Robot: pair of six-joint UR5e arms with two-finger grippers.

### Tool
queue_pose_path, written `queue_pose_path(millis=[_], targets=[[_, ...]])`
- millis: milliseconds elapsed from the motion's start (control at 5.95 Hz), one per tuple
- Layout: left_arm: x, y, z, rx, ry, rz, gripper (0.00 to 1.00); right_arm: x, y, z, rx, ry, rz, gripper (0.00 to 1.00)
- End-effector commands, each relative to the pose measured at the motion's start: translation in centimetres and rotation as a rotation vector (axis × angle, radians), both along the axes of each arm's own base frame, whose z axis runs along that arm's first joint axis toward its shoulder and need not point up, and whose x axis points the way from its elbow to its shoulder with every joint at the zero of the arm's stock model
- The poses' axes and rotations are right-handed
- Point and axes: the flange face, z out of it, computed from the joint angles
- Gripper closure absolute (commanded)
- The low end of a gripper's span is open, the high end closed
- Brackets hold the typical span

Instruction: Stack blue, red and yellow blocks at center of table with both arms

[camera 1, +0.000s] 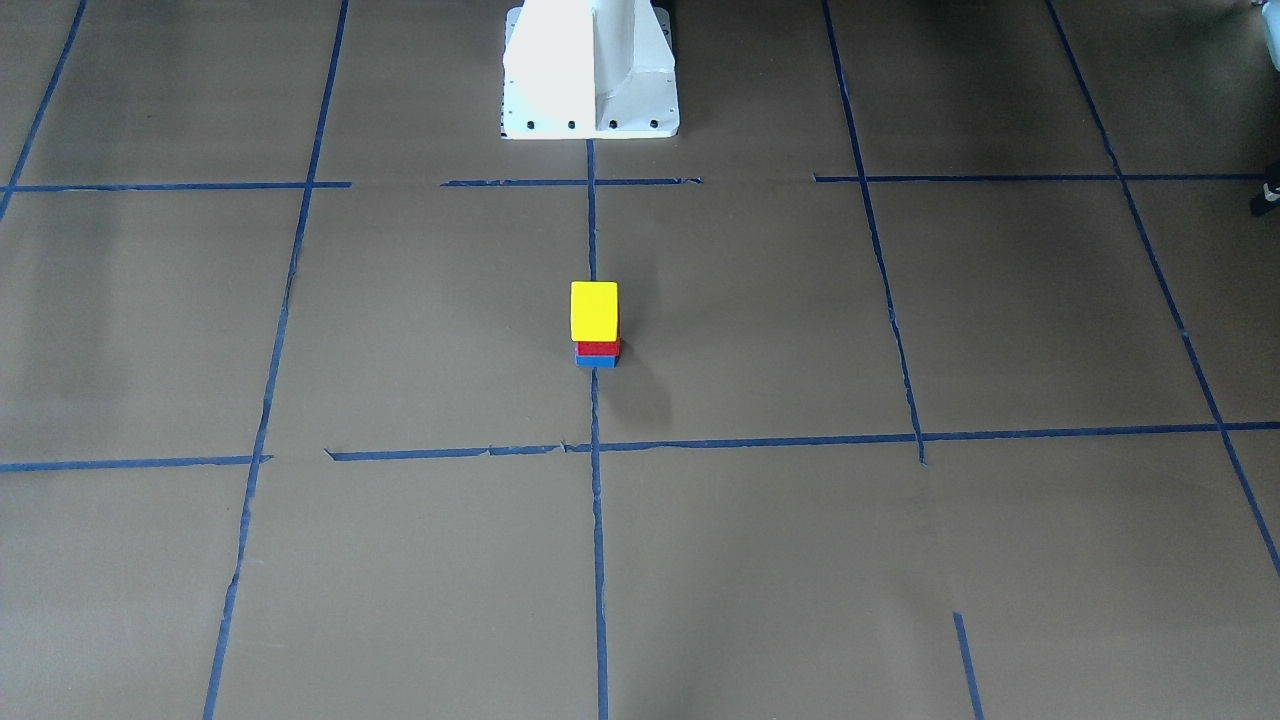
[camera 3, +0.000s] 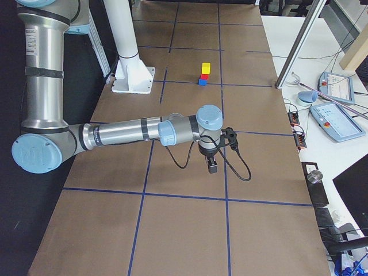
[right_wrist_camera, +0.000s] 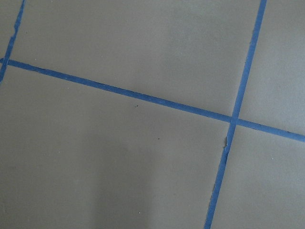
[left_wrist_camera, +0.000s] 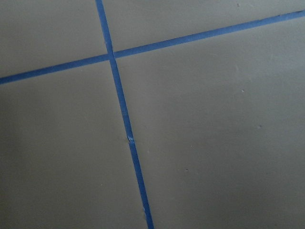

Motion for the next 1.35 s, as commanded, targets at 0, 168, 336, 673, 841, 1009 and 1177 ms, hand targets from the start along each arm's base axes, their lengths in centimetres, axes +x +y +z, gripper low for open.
queue_pose_path(millis=[0, 168, 336, 673, 841, 1009, 1177], targets=[[-0.6, 0.5, 1.3, -0.036, 0.021, -0.019, 0.00, 0.1, 0.1, 0.3, -0.004, 0.002, 0.000, 0.00], [-2.8, 0.7, 2.4, -0.055, 0.021, -0.067, 0.00, 0.1, 0.2, 0.3, -0.004, 0.002, 0.000, 0.00], [-2.9, 0.3, 2.1, -0.048, 0.020, -0.069, 0.00, 0.1, 0.4, 0.4, -0.006, 0.001, -0.001, 0.00], [-3.4, -0.2, 2.2, -0.036, -0.051, -0.069, 0.00, 0.0, 0.3, 0.2, -0.004, -0.009, -0.004, 0.00], [-3.4, -0.5, 3.2, -0.015, -0.052, -0.068, 0.00, -0.7, 0.3, 0.5, -0.015, -0.011, -0.021, 0.00], [-3.4, -0.7, 5.2, -0.003, -0.050, -0.069, 0.00, -0.9, 0.1, 0.5, -0.053, -0.005, -0.031, 0.00], [-3.3, -0.9, 5.3, 0.005, -0.050, -0.070, 0.00, -0.9, 0.1, 1.2, -0.042, 0.002, -0.065, 0.00]])
